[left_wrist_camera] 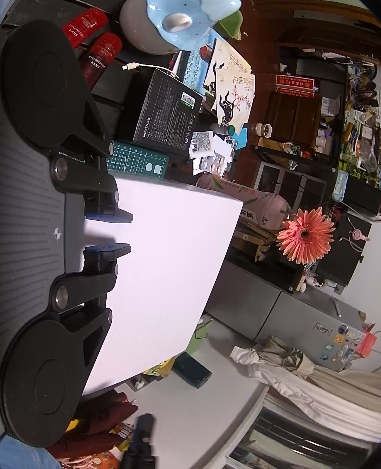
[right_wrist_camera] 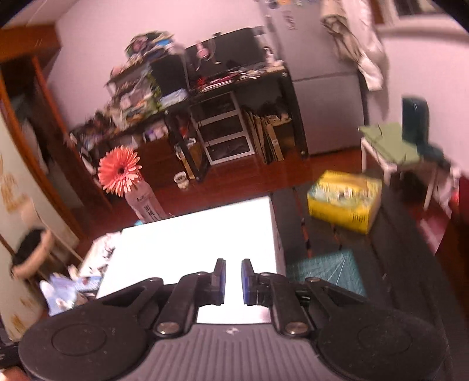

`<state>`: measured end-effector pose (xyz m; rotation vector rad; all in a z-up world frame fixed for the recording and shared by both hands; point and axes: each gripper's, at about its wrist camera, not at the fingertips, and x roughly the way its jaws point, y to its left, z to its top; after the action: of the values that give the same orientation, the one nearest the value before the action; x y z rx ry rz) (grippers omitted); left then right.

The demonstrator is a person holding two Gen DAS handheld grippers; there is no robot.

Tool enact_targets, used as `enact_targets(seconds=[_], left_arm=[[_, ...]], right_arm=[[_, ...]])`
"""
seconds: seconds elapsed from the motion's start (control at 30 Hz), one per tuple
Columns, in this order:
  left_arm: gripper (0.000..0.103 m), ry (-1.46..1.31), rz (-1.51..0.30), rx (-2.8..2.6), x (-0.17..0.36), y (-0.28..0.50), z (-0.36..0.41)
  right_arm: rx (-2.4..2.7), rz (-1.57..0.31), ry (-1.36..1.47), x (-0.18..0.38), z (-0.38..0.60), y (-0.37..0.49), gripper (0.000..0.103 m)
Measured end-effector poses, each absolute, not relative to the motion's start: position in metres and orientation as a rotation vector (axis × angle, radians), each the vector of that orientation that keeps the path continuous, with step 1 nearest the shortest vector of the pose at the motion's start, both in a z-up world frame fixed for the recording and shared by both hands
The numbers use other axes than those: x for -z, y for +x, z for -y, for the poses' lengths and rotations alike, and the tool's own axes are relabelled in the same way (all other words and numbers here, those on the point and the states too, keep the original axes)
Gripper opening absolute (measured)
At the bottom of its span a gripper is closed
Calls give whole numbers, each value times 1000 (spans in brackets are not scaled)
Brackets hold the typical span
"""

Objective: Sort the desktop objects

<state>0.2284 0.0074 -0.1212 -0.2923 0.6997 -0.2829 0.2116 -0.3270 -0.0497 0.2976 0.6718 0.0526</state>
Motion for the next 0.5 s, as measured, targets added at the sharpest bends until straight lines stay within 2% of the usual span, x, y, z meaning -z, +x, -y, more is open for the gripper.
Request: enact_targets(seconds=[0.2, 0.5], left_arm=[[15, -321, -713, 294, 122, 231, -12], [15, -316, -718, 301, 121, 232, -12]], right_arm=[[-10, -714, 148, 31, 302, 243, 12], [57, -755, 105, 43, 294, 294, 11]])
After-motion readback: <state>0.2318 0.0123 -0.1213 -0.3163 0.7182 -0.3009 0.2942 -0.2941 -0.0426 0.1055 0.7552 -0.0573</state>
